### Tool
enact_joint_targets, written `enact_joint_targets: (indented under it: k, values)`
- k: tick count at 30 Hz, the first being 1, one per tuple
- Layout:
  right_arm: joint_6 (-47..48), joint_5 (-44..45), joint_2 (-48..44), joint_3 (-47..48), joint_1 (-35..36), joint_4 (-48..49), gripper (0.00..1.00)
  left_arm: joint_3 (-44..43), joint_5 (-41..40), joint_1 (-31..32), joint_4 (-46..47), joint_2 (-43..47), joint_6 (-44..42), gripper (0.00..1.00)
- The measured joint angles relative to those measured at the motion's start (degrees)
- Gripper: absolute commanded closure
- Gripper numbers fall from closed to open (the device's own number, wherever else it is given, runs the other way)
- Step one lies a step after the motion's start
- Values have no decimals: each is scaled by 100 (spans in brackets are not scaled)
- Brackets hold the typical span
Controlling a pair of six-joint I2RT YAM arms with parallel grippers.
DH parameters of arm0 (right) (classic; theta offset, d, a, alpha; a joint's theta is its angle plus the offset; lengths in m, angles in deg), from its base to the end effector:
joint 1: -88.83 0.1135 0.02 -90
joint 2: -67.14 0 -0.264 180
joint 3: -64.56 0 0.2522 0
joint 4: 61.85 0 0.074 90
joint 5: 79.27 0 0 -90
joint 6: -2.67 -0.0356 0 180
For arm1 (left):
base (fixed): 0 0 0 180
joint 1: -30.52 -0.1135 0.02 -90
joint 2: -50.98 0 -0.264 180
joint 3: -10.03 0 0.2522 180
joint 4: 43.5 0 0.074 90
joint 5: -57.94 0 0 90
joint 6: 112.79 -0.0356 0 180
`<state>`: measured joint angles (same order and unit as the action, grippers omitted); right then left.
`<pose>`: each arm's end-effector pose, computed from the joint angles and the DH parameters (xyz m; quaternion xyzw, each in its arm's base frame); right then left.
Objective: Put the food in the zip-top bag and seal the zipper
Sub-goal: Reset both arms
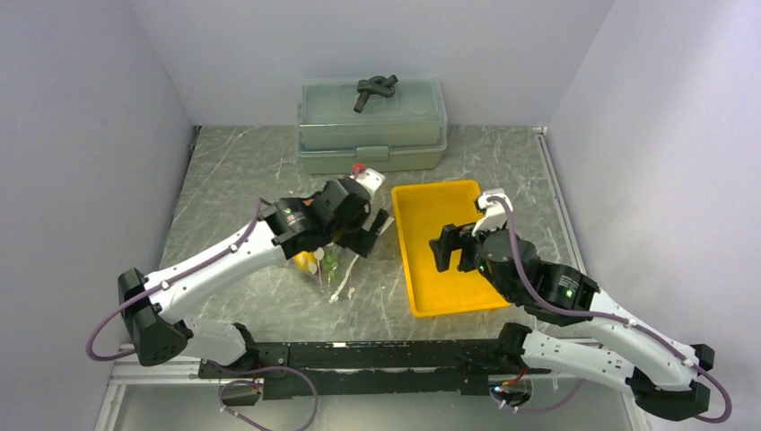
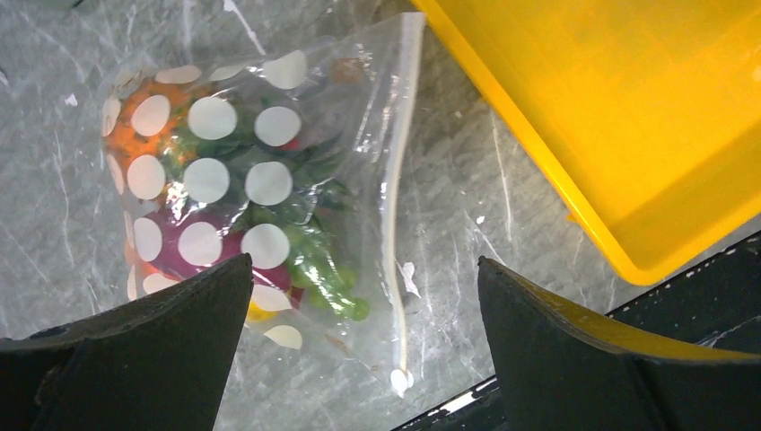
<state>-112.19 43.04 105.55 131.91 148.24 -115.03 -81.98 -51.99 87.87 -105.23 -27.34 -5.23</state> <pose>0.0819 0.1011 0.3568 -0.0953 0.8151 0.1765 0.5434 0.1631 -0.2321 0.3518 0.2547 0.8858 -0.0862 0.3782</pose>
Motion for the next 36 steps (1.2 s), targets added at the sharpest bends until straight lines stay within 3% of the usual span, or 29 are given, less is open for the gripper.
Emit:
enact_joint_targets:
  k: [8, 19, 28, 36]
  values:
    - [-92, -92, 651, 0, -450, 4, 7, 546, 734, -1338, 37, 721, 31, 0]
    - [-68, -1738, 846, -138, -2435, 343, 6, 1228, 1250, -2728, 72, 1777, 46, 0]
    - [83, -2977, 461, -702, -3762, 487, 6, 1740, 1198, -2844, 205, 2439, 127, 0]
    - [212, -3281, 98, -890, -3860, 586, 5, 2052, 1097, -2846, 315, 2855, 142, 0]
